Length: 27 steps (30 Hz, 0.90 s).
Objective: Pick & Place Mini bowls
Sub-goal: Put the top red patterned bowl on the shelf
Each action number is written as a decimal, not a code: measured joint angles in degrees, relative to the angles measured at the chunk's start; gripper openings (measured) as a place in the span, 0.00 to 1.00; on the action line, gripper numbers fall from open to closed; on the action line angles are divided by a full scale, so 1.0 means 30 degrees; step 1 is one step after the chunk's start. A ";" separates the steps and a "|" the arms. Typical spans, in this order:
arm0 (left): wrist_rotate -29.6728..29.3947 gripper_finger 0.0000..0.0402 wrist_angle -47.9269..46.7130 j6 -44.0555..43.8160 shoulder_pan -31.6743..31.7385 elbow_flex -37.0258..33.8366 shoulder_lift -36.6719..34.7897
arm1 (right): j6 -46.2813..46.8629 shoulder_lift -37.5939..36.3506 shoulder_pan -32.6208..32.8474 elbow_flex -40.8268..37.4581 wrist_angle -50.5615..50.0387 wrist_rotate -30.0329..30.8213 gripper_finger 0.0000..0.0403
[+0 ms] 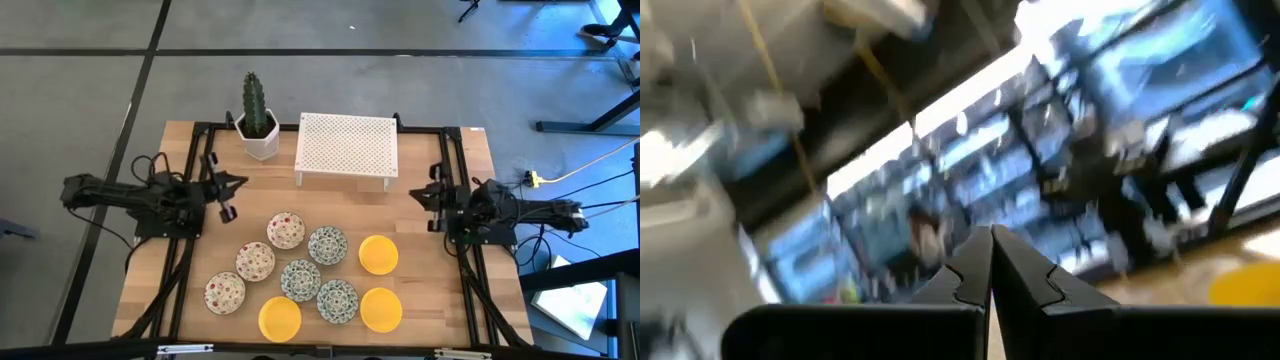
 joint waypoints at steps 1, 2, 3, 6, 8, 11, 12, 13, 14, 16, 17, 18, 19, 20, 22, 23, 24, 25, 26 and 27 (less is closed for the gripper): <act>-0.0408 0.01 -0.0504 -0.0340 0.0000 0.0248 0.0458 | 0.0029 0.0155 0.0005 0.0000 0.0145 0.0159 0.05; -0.0505 0.01 -0.0930 -0.0396 0.0000 0.0444 0.0905 | 0.0024 0.0278 0.0000 0.0000 0.0267 0.0309 0.05; -0.0499 0.01 -0.1175 -0.0395 0.0000 0.0625 0.1396 | 0.0026 0.0394 0.0000 0.0000 0.0374 0.0434 0.05; -0.0492 0.01 -0.1153 -0.0910 0.0000 0.0833 0.2661 | 0.0375 0.0686 0.0000 0.0000 0.0461 0.0560 0.02; -0.0499 0.01 -0.1165 -0.1426 0.0000 0.0833 0.3367 | 0.0438 0.0917 0.0006 0.0000 0.0417 0.0560 0.01; -0.0492 0.01 -0.1184 -0.1632 0.0000 0.0833 0.4166 | 0.0917 0.1274 0.0005 0.0000 0.0416 0.0560 0.01; -0.0499 0.01 -0.1184 -0.1528 0.0000 0.0833 0.4333 | 0.1035 0.1377 0.0006 0.0000 0.0453 0.0560 0.02; -0.0499 0.01 -0.1178 -0.1475 0.0000 0.0833 0.4434 | 0.1029 0.1486 0.0004 0.0000 0.0560 0.0566 0.02; -0.0499 0.01 -0.1166 -0.1491 -0.0005 0.0833 0.4471 | 0.1021 0.1565 0.0001 0.0000 0.0728 0.0560 0.03; -0.0499 0.01 -0.0965 -0.1624 -0.0022 0.0833 0.4483 | 0.0897 0.1723 0.0001 -0.0007 0.1315 0.0567 0.03; -0.0499 0.01 -0.0842 -0.1730 -0.0022 0.0833 0.4476 | 0.0811 0.1776 0.0006 -0.0007 0.1726 0.0567 0.03; -0.0499 0.01 -0.0731 -0.1884 -0.0022 0.0833 0.4476 | 0.0731 0.1828 0.0000 -0.0007 0.2103 0.0562 0.02; -0.0499 0.01 -0.0628 -0.2122 -0.0022 0.0833 0.4476 | 0.0599 0.1871 0.0004 -0.0007 0.2326 0.0483 0.02; -0.0499 0.01 -0.0565 -0.2446 -0.0022 0.0833 0.4469 | 0.0419 0.1888 0.0000 -0.0007 0.2451 0.0269 0.01; -0.0499 0.01 -0.0656 -0.3418 -0.0022 0.0833 0.4476 | 0.0385 0.1911 0.0007 -0.0007 0.2405 -0.0302 0.01; -0.0492 0.01 -0.0857 -0.4102 -0.0022 0.0833 0.4470 | 0.0603 0.1911 0.0007 -0.0007 0.2325 -0.0570 0.01; -0.0489 0.01 -0.1160 -0.5004 -0.0022 0.0833 0.4474 | 0.0886 0.1928 0.0007 -0.0007 0.2193 -0.0815 0.02; -0.0431 0.01 -0.1473 -0.5942 -0.0040 0.0833 0.4476 | 0.1130 0.1991 0.0007 -0.0007 0.2095 -0.0972 0.02; -0.0316 0.01 -0.1718 -0.6618 -0.0044 0.0833 0.4480 | 0.1239 0.2052 0.0007 -0.0007 0.2043 -0.1066 0.03; -0.0167 0.01 -0.1932 -0.6893 -0.0044 0.0833 0.4472 | 0.1313 0.2157 0.0007 -0.0007 0.1980 -0.1096 0.03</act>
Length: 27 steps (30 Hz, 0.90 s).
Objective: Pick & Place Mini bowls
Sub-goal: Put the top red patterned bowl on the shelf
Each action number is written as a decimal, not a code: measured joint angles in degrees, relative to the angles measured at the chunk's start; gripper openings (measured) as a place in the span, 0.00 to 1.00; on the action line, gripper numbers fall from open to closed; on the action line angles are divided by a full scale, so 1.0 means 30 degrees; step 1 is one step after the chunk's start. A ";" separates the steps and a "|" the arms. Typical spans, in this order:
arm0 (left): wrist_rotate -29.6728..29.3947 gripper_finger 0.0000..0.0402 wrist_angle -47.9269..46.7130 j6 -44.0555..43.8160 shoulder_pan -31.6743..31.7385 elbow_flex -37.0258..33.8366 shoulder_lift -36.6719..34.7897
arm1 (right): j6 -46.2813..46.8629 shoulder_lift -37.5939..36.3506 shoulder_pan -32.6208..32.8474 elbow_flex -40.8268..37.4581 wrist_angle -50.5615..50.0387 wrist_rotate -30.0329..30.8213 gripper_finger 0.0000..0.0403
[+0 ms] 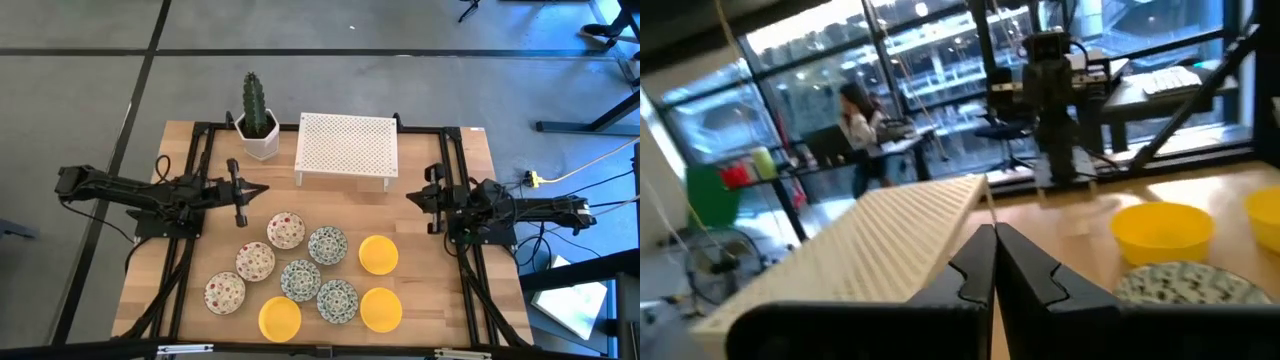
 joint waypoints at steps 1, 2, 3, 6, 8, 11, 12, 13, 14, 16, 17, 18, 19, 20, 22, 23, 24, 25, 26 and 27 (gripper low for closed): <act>0.0161 0.01 -0.0216 -0.0031 0.0000 0.0000 -0.0001 | 0.0024 0.0120 0.0000 0.0000 -0.0042 -0.0002 0.02; 0.0215 0.01 -0.0393 0.0036 0.0000 0.0000 0.0004 | 0.0044 0.0246 0.0000 0.0000 -0.0051 -0.0001 0.02; 0.0213 0.01 -0.0506 0.0075 0.0000 0.0000 0.0004 | 0.0080 0.0367 0.0000 0.0000 -0.0049 -0.0005 0.01; 0.0193 0.01 -0.0519 -0.0311 0.0000 0.0000 0.0004 | 0.0226 0.0622 0.0000 0.0000 0.0180 -0.0005 0.01; 0.0193 0.01 -0.0572 -0.0693 0.0000 0.0000 0.0004 | 0.0226 0.0706 0.0000 0.0000 0.0452 -0.0005 0.02; 0.0193 0.01 -0.1445 -0.1361 0.0000 0.0000 0.0001 | 0.0526 0.0717 0.0000 0.0000 0.0546 -0.0005 0.03; 0.0182 0.01 -0.1956 -0.1383 0.0000 0.0000 -0.0001 | 0.0644 0.0723 0.0000 0.0000 0.0541 -0.0005 0.03; 0.0179 0.01 -0.2664 -0.1392 0.0000 0.0004 -0.0007 | 0.0767 0.0723 0.0000 0.0000 0.0540 -0.0005 0.03; 0.0155 0.01 -0.3509 -0.1408 0.0007 0.0007 -0.0008 | 0.0933 0.0723 0.0000 0.0000 0.0545 -0.0005 0.03; -0.0090 0.01 -0.4695 -0.1546 0.0007 0.0000 0.0013 | 0.1085 0.0730 0.0000 0.0000 0.0546 -0.0012 0.03; -0.0258 0.01 -0.4797 -0.1732 0.0004 0.0009 0.0018 | 0.1072 0.0730 0.0000 0.0000 0.0546 -0.0012 0.03; -0.0423 0.01 -0.4898 -0.1874 0.0007 0.0135 0.0041 | 0.1030 0.0730 0.0000 0.0000 0.0546 -0.0012 0.03; -0.0710 0.01 -0.4904 -0.1902 0.0000 0.0390 0.0109 | 0.0953 0.0730 0.0000 0.0000 0.0546 -0.0012 0.03; -0.1168 0.01 -0.4922 -0.1903 -0.0011 0.0739 0.0120 | 0.0812 0.0730 0.0000 0.0000 0.0546 -0.0012 0.03; -0.2503 0.01 -0.4779 -0.1902 -0.0029 0.1621 0.0275 | 0.0414 0.0730 0.0000 0.0000 0.0553 -0.0012 0.03; -0.3214 0.01 -0.4992 -0.1895 -0.0029 0.2117 0.0405 | 0.0202 0.0730 0.0000 0.0000 0.0584 -0.0012 0.03; -0.3850 0.01 -0.5501 -0.1757 -0.0029 0.2632 0.0566 | -0.0093 0.0730 0.0000 0.0000 0.0687 0.0006 0.03; -0.4373 0.01 -0.6086 -0.1568 -0.0029 0.3209 0.0830 | -0.0312 0.0730 0.0000 0.0000 0.0815 0.0159 0.03; -0.4751 0.01 -0.6628 -0.1443 -0.0027 0.3851 0.1193 | -0.0507 0.0730 0.0000 0.0000 0.0986 0.0393 0.03; -0.5001 0.01 -0.7260 -0.1300 0.0035 0.4532 0.1576 | -0.0592 0.0730 0.0000 0.0000 0.1203 0.0670 0.03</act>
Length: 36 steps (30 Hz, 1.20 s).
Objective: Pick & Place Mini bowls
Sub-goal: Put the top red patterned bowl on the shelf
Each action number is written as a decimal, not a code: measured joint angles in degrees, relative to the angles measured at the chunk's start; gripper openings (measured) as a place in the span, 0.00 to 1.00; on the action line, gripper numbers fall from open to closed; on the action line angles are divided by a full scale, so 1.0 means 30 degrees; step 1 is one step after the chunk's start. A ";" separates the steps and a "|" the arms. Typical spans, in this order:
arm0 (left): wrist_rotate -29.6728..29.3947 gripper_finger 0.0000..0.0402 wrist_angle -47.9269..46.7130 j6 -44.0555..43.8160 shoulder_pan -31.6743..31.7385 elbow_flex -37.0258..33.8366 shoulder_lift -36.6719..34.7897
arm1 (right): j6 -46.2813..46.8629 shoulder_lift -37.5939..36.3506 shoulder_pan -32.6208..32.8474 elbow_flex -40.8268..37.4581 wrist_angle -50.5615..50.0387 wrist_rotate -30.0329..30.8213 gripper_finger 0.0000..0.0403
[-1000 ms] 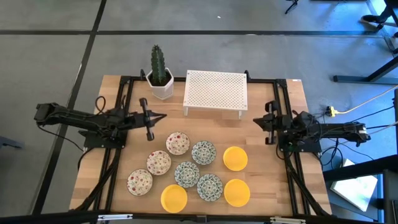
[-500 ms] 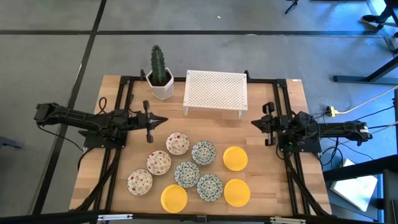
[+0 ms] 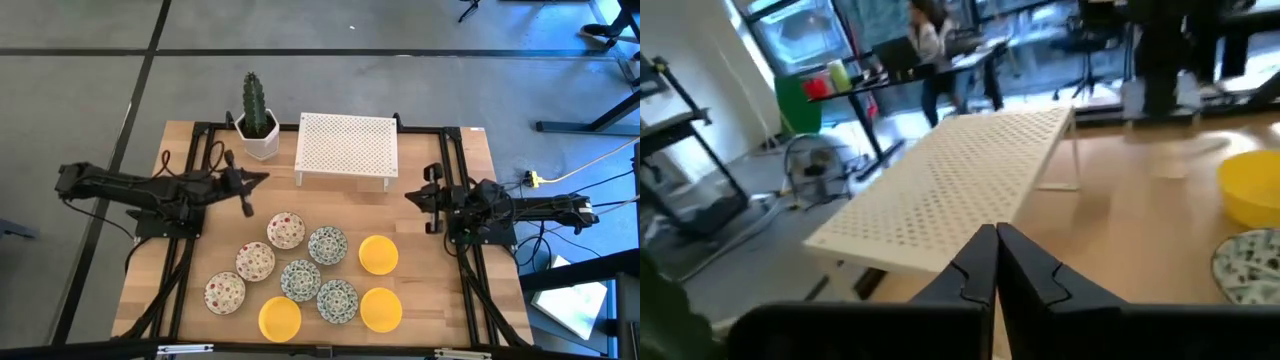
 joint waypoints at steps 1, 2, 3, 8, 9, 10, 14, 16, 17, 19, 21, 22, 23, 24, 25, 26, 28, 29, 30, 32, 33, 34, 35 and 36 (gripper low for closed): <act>-0.0132 0.01 -0.0877 0.0167 0.0054 0.0761 0.0431 | -0.0075 0.0000 0.0000 0.0000 0.0189 0.0245 0.03; -0.0153 0.01 -0.2065 0.0278 0.0134 0.1619 0.0880 | -0.0181 0.0000 0.0000 0.0000 0.0296 0.0413 0.03; -0.0140 0.01 -0.3556 0.0288 0.0186 0.2453 0.1325 | -0.0306 0.0000 0.0000 0.0000 0.0373 0.0454 0.03; 0.0281 0.05 -0.8989 -0.2402 0.0457 0.5938 0.3936 | -0.0152 0.0000 0.0000 0.0000 0.0065 0.0471 0.03; 0.0592 0.07 -0.9672 -0.3053 0.0464 0.6352 0.4442 | 0.0070 0.0000 0.0000 0.0000 0.0035 0.0459 0.03; 0.0982 0.09 -1.0213 -0.3597 0.0468 0.6686 0.4977 | 0.0169 0.0000 0.0000 0.0000 0.0003 0.0405 0.03; 0.2883 0.22 -1.1626 -0.5042 0.0453 0.7563 0.6995 | 0.0301 0.0000 0.0000 0.0000 -0.0074 0.0322 0.03; 0.3592 0.29 -1.2458 -0.5833 0.0461 0.7943 0.8115 | 0.0398 0.0000 0.0000 0.0000 -0.0081 0.0288 0.03; 0.4004 0.32 -1.2962 -0.6113 0.0461 0.8112 0.8658 | 0.0500 0.0000 0.0000 0.0000 -0.0074 0.0294 0.03; 0.5141 0.38 -1.3701 -0.6677 0.0459 0.8381 0.9751 | 0.0595 0.0000 0.0000 0.0000 -0.0074 0.0280 0.03; 0.6079 0.44 -1.4182 -0.7052 0.0461 0.8669 1.0794 | 0.0607 0.0000 0.0000 0.0000 -0.0099 0.0280 0.04; 0.6368 0.47 -1.4441 -0.7110 0.0461 0.8853 1.1314 | 0.0607 0.0000 0.0000 0.0000 -0.0153 0.0280 0.04; 0.6529 0.49 -1.4794 -0.7116 0.0461 0.9060 1.1827 | 0.0607 0.0000 0.0000 0.0000 -0.0227 0.0280 0.04; 0.6640 0.52 -1.5107 -0.7179 0.0461 0.9296 1.2328 | 0.0614 0.0000 0.0000 0.0000 -0.0241 0.0280 0.04; 0.6784 0.54 -1.5431 -0.7182 0.0468 0.9559 1.2814 | 0.0621 0.0000 0.0000 0.0000 -0.0245 0.0280 0.04; 0.6857 0.56 -1.5784 -0.7170 0.0468 0.9821 1.3277 | 0.0615 0.0000 0.0000 0.0000 -0.0276 0.0280 0.04; 0.6891 0.60 -1.6224 -0.6825 0.0471 1.0347 1.4153 | 0.0607 0.0000 0.0000 0.0000 -0.0278 0.0280 0.04; 0.6899 0.62 -1.6392 -0.6581 0.0488 1.0631 1.4579 | 0.0607 0.0000 0.0000 0.0000 -0.0285 0.0280 0.04; 0.6970 0.63 -1.6470 -0.6309 0.0518 1.0930 1.5006 | 0.0607 0.0000 0.0000 0.0000 -0.0278 0.0284 0.04; 0.7465 0.65 -1.6529 -0.5696 0.0657 1.1393 1.5633 | 0.0601 0.0000 0.0000 0.0000 -0.0252 0.0281 0.04; 0.7710 0.66 -1.6529 -0.5492 0.0756 1.1645 1.5929 | 0.0606 0.0000 0.0000 0.0000 -0.0226 0.0287 0.04; 0.7946 0.66 -1.6484 -0.5331 0.0872 1.1872 1.6242 | 0.0599 0.0000 0.0000 0.0000 -0.0220 0.0280 0.04; 0.8168 0.66 -1.6464 -0.5179 0.1009 1.2032 1.6509 | 0.0593 0.0000 0.0000 0.0000 -0.0220 0.0286 0.04; 0.8368 0.66 -1.6479 -0.5082 0.1146 1.2100 1.6713 | 0.0599 0.0000 0.0000 0.0000 -0.0217 0.0289 0.04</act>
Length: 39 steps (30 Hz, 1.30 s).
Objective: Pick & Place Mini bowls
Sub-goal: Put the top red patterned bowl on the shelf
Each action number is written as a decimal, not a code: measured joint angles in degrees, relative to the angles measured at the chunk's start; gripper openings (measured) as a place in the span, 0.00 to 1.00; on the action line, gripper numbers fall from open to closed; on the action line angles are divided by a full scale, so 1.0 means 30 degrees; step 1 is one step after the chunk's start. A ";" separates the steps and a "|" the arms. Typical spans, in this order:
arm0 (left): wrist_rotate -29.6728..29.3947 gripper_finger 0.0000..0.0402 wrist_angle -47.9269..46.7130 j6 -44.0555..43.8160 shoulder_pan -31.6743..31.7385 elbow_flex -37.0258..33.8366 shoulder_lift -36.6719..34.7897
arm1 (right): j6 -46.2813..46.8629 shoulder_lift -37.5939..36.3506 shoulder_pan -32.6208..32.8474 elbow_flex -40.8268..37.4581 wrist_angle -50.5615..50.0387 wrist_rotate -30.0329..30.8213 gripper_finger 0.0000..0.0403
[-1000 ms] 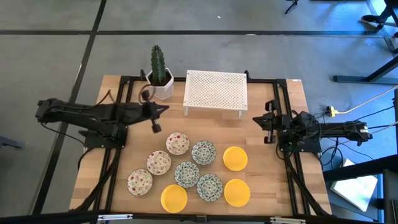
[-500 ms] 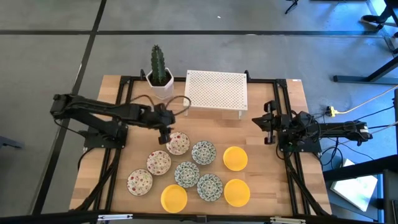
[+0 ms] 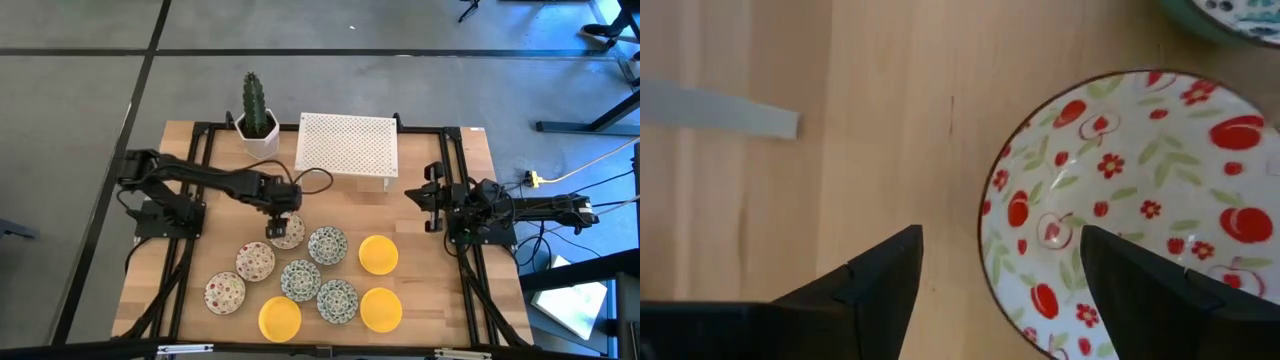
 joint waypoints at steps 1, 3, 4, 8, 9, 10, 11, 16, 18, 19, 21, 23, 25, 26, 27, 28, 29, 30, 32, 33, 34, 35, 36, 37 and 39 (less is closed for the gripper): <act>0.0160 0.66 -0.0062 0.0101 0.0153 0.0055 0.0231 | -0.0002 0.0000 0.0000 0.0000 -0.0003 -0.0003 0.04; 0.0573 0.65 -0.0082 0.0292 0.0440 0.0067 0.0639 | -0.0007 0.0000 0.0000 0.0000 -0.0003 -0.0003 0.04; 0.0732 0.65 -0.0188 0.0308 0.0561 0.0067 0.0868 | -0.0007 0.0000 0.0000 0.0000 -0.0003 -0.0009 0.04; 0.1314 0.64 -0.0186 0.0339 0.0867 0.0067 0.1732 | 0.0111 0.0000 0.0000 0.0000 -0.0026 -0.0066 0.04; 0.1302 0.64 -0.0116 0.0361 0.0867 0.0067 0.1987 | 0.0153 0.0000 0.0000 0.0000 -0.0075 -0.0257 0.04; 0.1279 0.64 -0.0040 0.0466 0.0874 0.0061 0.2259 | 0.0153 0.0000 -0.0007 0.0000 -0.0136 -0.0464 0.04; 0.1251 0.64 0.0009 0.0580 0.0874 0.0056 0.2489 | 0.0179 0.0000 -0.0007 0.0000 -0.0172 -0.0712 0.04; 0.1028 0.62 0.0094 0.0844 0.0991 0.0044 0.3193 | 0.0643 0.0000 -0.0007 0.0000 -0.0301 -0.1025 0.04; 0.0960 0.60 0.0100 0.0851 0.1079 0.0038 0.3192 | 0.0756 0.0000 -0.0007 0.0000 -0.0298 -0.1023 0.04; 0.0971 0.59 0.0110 0.0844 0.1093 0.0038 0.3192 | 0.0899 0.0000 -0.0007 0.0000 -0.0296 -0.1025 0.04; 0.0932 0.54 0.0102 0.0888 0.1146 0.0038 0.3192 | 0.1047 0.0000 -0.0007 0.0000 -0.0310 -0.1023 0.04; 0.0944 0.47 0.0097 0.1141 0.1180 0.0038 0.3192 | 0.1049 0.0000 -0.0007 0.0000 -0.0383 -0.1023 0.04; 0.0938 0.39 0.0103 0.1215 0.1188 0.0038 0.3192 | 0.1035 0.0000 -0.0007 0.0000 -0.0473 -0.1023 0.04; 0.0935 0.34 0.0098 0.1218 0.1188 0.0038 0.3192 | 0.1015 0.0000 -0.0007 0.0000 -0.0541 -0.1023 0.04; 0.0939 0.29 0.0095 0.1215 0.1183 0.0038 0.3192 | 0.1013 -0.0004 -0.0007 0.0000 -0.0618 -0.1023 0.04; 0.0939 0.24 0.0097 0.1213 0.1180 0.0038 0.3192 | 0.1023 0.0000 -0.0007 0.0000 -0.0690 -0.1023 0.04; 0.1030 0.19 0.0103 0.1201 0.1188 0.0053 0.3171 | 0.1063 -0.0002 -0.0007 0.0000 -0.0810 -0.1023 0.04; 0.1264 0.14 0.0110 0.1220 0.1212 0.0108 0.3096 | 0.1057 -0.0007 -0.0007 0.0000 -0.0967 -0.1015 0.04; 0.1755 0.06 0.0033 0.1292 0.1202 0.0157 0.2990 | 0.1057 0.0000 -0.0007 0.0000 -0.1080 -0.1001 0.04; 0.1738 0.04 0.0057 0.1294 0.1161 0.0165 0.2966 | 0.1058 0.0000 -0.0007 0.0000 -0.1082 -0.1001 0.04; 0.1705 0.03 0.0052 0.1295 0.1154 0.0173 0.2954 | 0.1053 0.0000 -0.0007 0.0000 -0.1075 -0.1001 0.04; 0.1830 0.03 0.0044 0.1287 0.1186 0.0146 0.2937 | 0.1012 -0.0007 -0.0007 0.0000 -0.1074 -0.1001 0.04; 0.1907 0.03 0.0039 0.1280 0.1202 0.0151 0.2928 | 0.1005 -0.0007 -0.0007 0.0000 -0.1074 -0.0998 0.04; 0.1866 0.03 -0.0015 0.1258 0.1195 0.0243 0.2855 | 0.1005 -0.0007 -0.0007 0.0000 -0.1076 -0.0979 0.04; 0.1640 0.02 -0.0374 0.1170 0.1151 0.0567 0.2586 | 0.1064 -0.0007 -0.0007 0.0000 -0.1170 -0.0986 0.04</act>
